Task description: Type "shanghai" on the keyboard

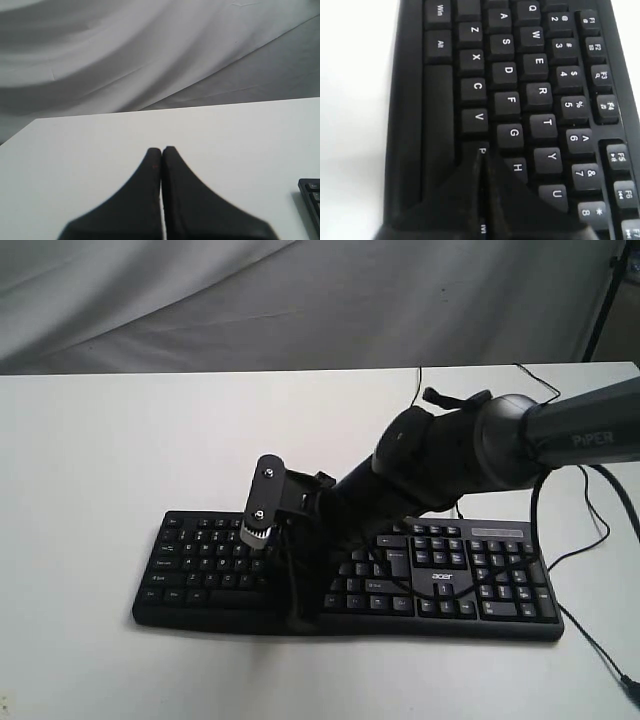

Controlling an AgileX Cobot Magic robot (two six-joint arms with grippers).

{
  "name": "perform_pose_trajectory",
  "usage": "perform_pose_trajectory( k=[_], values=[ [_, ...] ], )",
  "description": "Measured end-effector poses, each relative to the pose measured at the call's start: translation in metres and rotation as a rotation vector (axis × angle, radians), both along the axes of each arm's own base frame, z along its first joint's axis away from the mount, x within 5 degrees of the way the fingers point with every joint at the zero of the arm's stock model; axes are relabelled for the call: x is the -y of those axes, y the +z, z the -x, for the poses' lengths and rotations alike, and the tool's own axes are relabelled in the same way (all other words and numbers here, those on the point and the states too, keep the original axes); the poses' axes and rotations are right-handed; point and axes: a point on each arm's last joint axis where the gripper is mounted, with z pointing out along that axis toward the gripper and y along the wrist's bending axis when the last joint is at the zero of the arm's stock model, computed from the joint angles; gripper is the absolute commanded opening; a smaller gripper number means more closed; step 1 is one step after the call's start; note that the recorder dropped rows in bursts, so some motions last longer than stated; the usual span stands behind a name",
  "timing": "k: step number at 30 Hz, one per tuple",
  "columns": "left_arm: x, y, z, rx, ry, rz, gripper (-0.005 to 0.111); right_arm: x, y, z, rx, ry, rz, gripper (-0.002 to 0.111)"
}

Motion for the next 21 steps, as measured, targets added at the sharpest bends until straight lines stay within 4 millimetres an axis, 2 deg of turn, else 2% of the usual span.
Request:
perform_pose_trajectory(
  k=[21],
  values=[
    [0.0, 0.0, 0.0, 0.0, 0.0, 0.0, 0.001, 0.001, -0.0069, 0.0005, -0.021, -0.001, 0.018, 0.0]
  ],
)
